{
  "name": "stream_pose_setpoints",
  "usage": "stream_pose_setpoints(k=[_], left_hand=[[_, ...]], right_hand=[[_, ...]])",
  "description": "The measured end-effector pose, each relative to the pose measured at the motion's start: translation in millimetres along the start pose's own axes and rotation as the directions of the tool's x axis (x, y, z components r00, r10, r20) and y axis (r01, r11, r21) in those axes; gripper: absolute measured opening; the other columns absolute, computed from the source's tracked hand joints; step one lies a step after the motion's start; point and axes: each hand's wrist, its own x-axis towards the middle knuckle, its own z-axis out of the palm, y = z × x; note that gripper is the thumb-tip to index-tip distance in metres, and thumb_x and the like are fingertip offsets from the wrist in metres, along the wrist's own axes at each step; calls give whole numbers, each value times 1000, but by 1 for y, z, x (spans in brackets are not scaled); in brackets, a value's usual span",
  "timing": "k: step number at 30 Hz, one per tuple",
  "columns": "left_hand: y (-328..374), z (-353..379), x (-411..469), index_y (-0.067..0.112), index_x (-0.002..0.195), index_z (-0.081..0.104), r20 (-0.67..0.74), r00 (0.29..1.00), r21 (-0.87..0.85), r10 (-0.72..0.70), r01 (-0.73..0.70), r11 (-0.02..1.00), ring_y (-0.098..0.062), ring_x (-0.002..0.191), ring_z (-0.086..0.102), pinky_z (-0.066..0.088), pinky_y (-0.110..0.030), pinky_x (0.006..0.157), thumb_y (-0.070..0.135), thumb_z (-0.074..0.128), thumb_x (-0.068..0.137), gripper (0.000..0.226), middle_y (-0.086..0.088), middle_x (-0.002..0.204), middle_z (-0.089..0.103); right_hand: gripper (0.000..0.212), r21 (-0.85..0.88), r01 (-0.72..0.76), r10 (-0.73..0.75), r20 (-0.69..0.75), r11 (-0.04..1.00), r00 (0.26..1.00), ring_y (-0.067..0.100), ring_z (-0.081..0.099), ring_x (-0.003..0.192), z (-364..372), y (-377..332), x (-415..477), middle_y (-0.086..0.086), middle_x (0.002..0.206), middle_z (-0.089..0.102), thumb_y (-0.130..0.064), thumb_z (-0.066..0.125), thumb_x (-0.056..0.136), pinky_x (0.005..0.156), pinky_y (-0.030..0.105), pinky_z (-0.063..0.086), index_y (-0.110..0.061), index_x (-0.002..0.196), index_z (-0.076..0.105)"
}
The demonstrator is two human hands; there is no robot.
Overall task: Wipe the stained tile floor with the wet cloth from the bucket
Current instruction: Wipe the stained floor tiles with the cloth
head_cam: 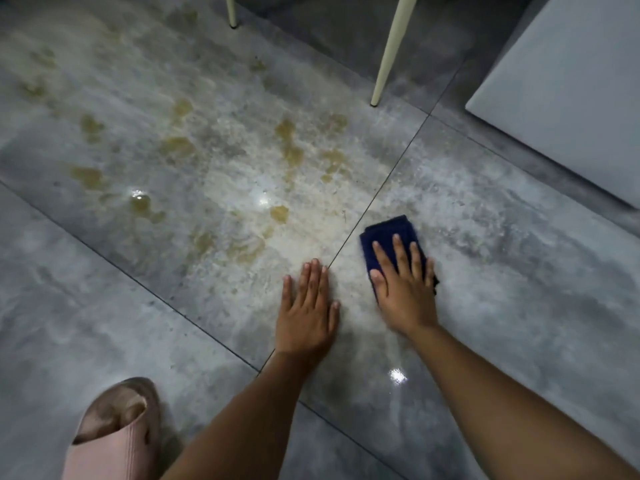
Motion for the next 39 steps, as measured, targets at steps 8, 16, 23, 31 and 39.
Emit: stream_pose_setpoints(k=[8,16,23,31,39], left_hand=[[4,6,27,10,149,-12,92,996,-5,19,-19,1000,-22,144,-23,-24,-43,113,36,19,103,62,-9,160,-13],[-30,-16,-25,4,152,11,10,995,33,-102,101,994,-29,148,0,-6,-51,119,35,15,99,62,-14,159,5],[-55,-8,-38,7,152,0,31,992,9,-119,119,993,-26,147,-12,-11,-46,119,40,6,99,63,-10,160,-7],[-35,-7,-32,3,149,24,42,995,-51,-87,89,995,-30,146,16,15,-55,117,35,21,99,60,-15,157,20],[-91,-31,-71,5,149,10,5,974,-32,-228,228,973,-29,147,4,0,-46,121,35,14,98,60,-13,158,9]], right_hand=[[57,98,-297,300,-11,950,954,28,-6,147,15,-3,-28,0,162,-6,-55,4,97,117,55,-4,-39,151,-1],[53,107,-281,285,-16,954,959,31,1,147,-1,-1,-16,2,162,2,-45,22,102,116,56,4,-34,153,13],[53,122,-159,159,9,980,987,32,3,147,32,-85,-78,3,161,4,-45,27,101,116,55,0,-34,151,13],[55,127,-371,375,-10,920,927,30,-1,147,15,-48,-43,2,162,-1,-48,19,100,116,57,3,-37,152,8],[58,23,-293,285,169,956,944,38,1,146,34,-116,-123,8,161,-2,-41,30,100,115,57,4,-29,153,9]])
